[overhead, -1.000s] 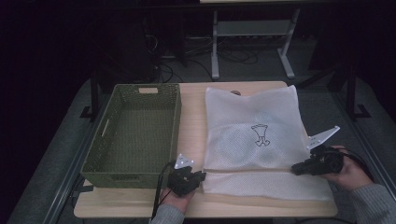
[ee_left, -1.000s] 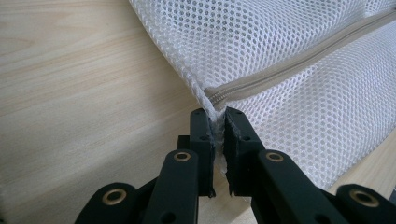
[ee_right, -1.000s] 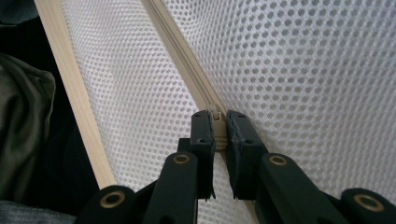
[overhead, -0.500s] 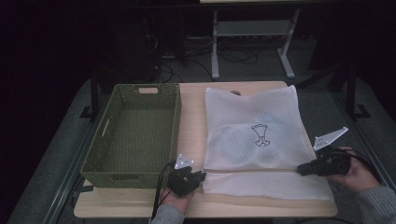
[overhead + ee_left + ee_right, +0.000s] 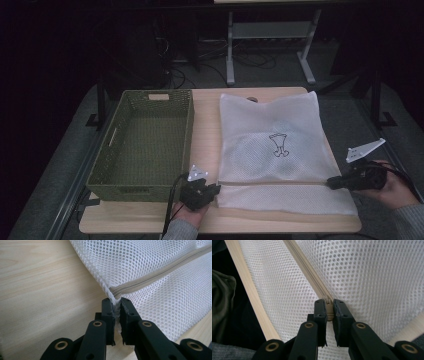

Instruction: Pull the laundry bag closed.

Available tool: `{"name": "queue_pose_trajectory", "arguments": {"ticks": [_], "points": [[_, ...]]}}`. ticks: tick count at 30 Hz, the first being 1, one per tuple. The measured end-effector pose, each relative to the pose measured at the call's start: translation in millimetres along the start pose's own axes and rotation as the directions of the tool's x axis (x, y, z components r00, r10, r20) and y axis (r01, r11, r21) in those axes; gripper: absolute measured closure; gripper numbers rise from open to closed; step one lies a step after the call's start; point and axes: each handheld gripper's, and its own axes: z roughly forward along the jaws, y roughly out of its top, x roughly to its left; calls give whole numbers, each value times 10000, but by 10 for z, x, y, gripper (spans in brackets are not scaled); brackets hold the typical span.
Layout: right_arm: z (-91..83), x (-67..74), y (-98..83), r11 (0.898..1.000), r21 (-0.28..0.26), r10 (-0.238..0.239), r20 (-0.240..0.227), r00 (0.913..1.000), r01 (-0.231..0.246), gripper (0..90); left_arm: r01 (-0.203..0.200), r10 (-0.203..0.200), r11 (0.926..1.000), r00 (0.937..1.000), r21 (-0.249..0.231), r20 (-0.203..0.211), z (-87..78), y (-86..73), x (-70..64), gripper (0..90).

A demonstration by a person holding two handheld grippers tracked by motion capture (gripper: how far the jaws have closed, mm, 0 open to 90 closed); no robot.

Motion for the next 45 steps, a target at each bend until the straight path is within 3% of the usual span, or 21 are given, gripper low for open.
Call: {"name": "queue_pose_trajectory", "arguments": {"ticks": [28, 42, 45], "points": [[-120, -210, -332, 9969, 57, 778, 465, 9959, -781, 810, 81, -81, 9999, 10000, 119, 24, 4, -7, 1, 826], [-107, -184, -280, 9965, 92, 821, 586, 9949, -827, 792, 255, -253, 9996, 9995, -82, 209, -19, -9, 6, 807], [-119, -163, -254, 9971, -71, 754, 594, 9954, -751, 752, 248, -242, 9996, 9991, -160, 343, -31, -7, 8, 775]]}}
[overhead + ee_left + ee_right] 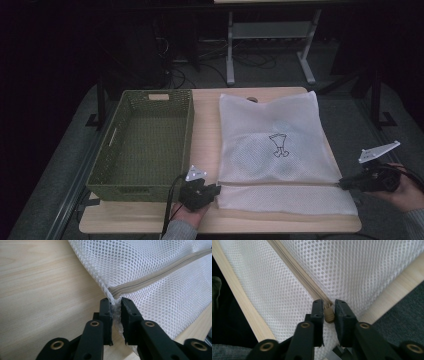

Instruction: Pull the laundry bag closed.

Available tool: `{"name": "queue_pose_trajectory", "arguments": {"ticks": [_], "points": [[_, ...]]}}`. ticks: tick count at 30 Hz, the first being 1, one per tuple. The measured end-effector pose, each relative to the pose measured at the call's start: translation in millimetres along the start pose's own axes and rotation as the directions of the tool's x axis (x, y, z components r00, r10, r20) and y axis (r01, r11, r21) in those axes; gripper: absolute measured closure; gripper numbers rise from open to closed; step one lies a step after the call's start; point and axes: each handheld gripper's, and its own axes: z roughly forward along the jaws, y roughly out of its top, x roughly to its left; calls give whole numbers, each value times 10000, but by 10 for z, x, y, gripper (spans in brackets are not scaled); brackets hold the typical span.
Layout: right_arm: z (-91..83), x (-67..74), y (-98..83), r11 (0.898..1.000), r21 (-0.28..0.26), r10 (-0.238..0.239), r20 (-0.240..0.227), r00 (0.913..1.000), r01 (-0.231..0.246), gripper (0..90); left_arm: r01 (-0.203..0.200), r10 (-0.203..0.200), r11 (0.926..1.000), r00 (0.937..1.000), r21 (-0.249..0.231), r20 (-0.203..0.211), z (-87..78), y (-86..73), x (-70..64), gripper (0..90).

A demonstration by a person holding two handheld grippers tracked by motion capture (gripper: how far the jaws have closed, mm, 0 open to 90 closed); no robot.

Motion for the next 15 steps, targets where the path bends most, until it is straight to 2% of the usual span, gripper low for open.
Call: {"name": "queue_pose_trajectory", "arguments": {"ticks": [8, 13, 15], "points": [[35, 97, 116, 9996, -253, -149, -308, 9994, 142, 681, -212, 211, 9997, 9997, -140, -102, -50, 7, -26, 631], [72, 176, 196, 9987, -453, -268, -354, 9990, 252, 656, -200, 199, 9997, 9998, -151, -54, -57, 9, -29, 610], [71, 203, 222, 9982, -528, -309, -353, 9989, 290, 647, -314, 313, 9992, 9995, -247, -64, -65, 6, -38, 606]]}}
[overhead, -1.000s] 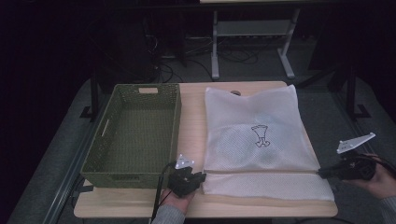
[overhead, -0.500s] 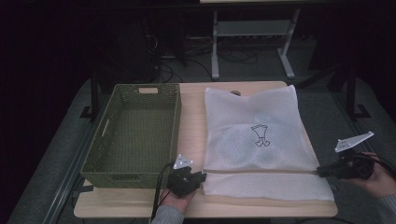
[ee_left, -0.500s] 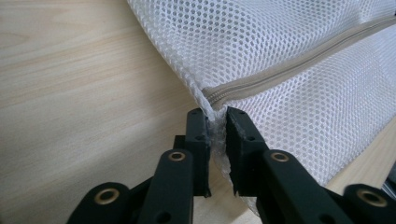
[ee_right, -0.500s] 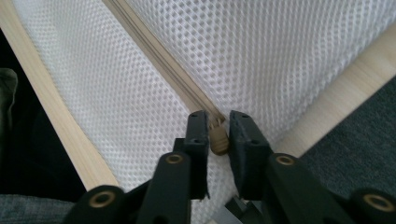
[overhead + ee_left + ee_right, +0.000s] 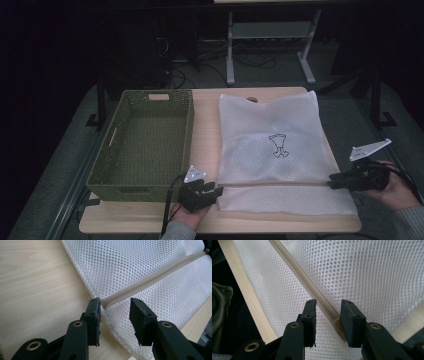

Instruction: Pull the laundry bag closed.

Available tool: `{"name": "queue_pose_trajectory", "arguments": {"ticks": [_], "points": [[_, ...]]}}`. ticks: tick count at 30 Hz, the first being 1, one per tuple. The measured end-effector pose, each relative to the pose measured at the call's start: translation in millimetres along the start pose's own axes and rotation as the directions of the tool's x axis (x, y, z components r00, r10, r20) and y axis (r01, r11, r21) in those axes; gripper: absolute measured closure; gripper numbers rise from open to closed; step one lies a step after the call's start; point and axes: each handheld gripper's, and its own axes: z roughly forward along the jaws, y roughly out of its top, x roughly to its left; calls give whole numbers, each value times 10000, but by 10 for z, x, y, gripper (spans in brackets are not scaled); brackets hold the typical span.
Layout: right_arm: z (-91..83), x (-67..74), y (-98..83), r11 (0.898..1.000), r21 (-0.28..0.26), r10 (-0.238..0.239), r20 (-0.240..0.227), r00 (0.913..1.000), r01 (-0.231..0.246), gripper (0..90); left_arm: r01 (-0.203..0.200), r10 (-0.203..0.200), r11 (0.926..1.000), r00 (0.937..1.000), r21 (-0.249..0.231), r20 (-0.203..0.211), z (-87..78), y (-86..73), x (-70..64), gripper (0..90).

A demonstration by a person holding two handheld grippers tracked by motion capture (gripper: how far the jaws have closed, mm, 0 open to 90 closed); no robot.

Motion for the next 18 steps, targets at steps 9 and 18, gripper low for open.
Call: {"name": "queue_pose_trajectory", "arguments": {"ticks": [9, 18], "points": [[-6, 55, 112, 9997, -219, -86, -25, 10000, 85, 624, -82, 84, 9998, 9999, -206, 62, -30, 28, 2, 567], [50, 128, 240, 9994, -268, -238, -62, 9997, 237, 569, -302, 308, 9989, 9994, -357, 167, -31, 70, -8, 514]]}}
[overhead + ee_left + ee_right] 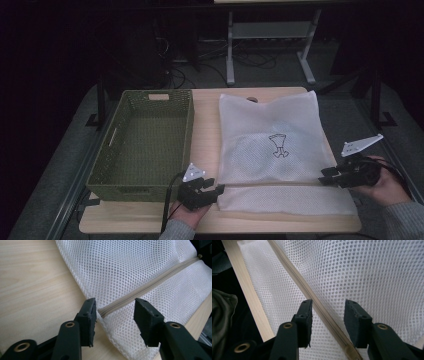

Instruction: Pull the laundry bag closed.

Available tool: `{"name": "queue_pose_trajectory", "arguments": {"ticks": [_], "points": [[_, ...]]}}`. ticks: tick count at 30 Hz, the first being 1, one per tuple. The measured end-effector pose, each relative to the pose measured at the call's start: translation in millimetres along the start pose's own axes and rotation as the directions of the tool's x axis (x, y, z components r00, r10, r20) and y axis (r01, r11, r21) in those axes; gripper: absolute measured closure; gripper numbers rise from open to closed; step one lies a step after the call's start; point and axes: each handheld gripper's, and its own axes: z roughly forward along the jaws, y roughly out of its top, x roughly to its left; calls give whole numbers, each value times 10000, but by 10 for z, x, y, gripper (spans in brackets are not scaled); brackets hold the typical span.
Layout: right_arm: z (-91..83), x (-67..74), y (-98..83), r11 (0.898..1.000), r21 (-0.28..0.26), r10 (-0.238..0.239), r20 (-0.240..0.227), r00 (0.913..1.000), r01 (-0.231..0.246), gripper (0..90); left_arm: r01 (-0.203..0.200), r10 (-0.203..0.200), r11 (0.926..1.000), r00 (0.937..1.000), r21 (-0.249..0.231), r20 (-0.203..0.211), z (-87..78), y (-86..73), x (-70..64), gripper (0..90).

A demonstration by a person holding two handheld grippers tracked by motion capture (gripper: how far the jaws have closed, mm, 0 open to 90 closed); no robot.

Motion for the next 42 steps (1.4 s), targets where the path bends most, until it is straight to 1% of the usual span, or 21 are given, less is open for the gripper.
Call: {"name": "queue_pose_trajectory", "arguments": {"ticks": [4, 7, 8, 14, 16, 17, 20, 23, 25, 27, 30, 34, 38, 42], "points": [[19, 37, 53, 9999, -60, -86, -9, 10000, 86, 552, -135, 136, 9999, 9998, -43, 125, 6, 14, -18, 507], [42, 55, 91, 9999, -72, -100, -47, 9999, 100, 543, -128, 129, 9999, 9997, -70, 212, 9, 18, -23, 506], [53, 58, 105, 9999, -103, -86, -77, 9999, 85, 541, -218, 219, 9997, 9994, -67, 278, 6, 26, -30, 505], [110, 95, 199, 9997, -124, -203, -166, 9997, 201, 530, -347, 354, 9992, 9985, -175, 421, -14, 63, -44, 503], [135, 127, 258, 9995, -106, -294, -168, 9994, 293, 523, -390, 399, 9991, 9981, -194, 463, -20, 73, -50, 502], [135, 127, 258, 9995, -106, -294, -168, 9994, 293, 523, -432, 443, 9988, 9978, -224, 490, -21, 77, -55, 502], [161, 193, 343, 9988, -62, -489, -205, 9986, 488, 513, -442, 454, 9988, 9973, -219, 577, -22, 63, -76, 472], [178, 241, 406, 9983, -97, -571, -233, 9981, 569, 505, -518, 531, 9984, 9966, -218, 637, -24, 54, -90, 471], [186, 255, 427, 9982, -114, -589, -255, 9979, 586, 502, -519, 534, 9984, 9963, -243, 673, -32, 52, -89, 465], [224, 292, 483, 9976, -142, -682, -293, 9972, 678, 491, -346, 367, 9990, 9966, -297, 742, -42, 47, -77, 456], [262, 318, 531, 9974, -161, -706, -346, 9969, 701, 475, -300, 326, 9990, 9960, -325, 835, -56, 40, -66, 454], [312, 354, 592, 9971, -181, -746, -358, 9966, 740, 469, -347, 375, 9988, 9955, -331, 868, -73, 36, -77, 438], [361, 418, 651, 9959, -148, -897, -417, 9951, 891, 459, -559, 580, 9980, 9952, -289, 794, -103, 24, -92, 428], [420, 468, 705, 9946, -155, -1037, -490, 9934, 1030, 446, -584, 604, 9979, 9954, -290, 740, -126, -4, -87, 414]]}}
